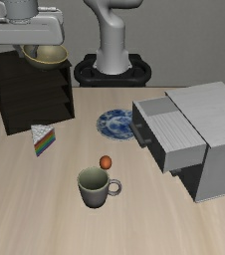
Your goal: Pick up the bowl and place it on the top of the wooden shelf
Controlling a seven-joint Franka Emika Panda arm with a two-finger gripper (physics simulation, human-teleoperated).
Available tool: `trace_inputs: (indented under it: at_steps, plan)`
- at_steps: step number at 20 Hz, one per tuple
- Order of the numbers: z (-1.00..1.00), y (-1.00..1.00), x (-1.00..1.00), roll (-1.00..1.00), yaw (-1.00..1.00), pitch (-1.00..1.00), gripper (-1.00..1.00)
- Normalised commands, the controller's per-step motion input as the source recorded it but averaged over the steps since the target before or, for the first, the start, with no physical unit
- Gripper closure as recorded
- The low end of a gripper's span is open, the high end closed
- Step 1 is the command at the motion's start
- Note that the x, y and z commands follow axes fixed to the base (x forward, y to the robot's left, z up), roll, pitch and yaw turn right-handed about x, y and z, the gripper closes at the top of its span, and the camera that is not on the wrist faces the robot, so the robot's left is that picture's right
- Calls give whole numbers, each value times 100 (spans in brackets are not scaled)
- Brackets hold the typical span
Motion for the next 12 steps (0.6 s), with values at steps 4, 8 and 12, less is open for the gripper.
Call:
trace_inputs:
  at_steps: [4, 8, 12]
  plan:
    - [0, 0, -100, 0, 0, 0, 100]
    - [0, 0, -100, 0, 0, 0, 100]
    - [0, -50, -50, 0, 0, 0, 100]
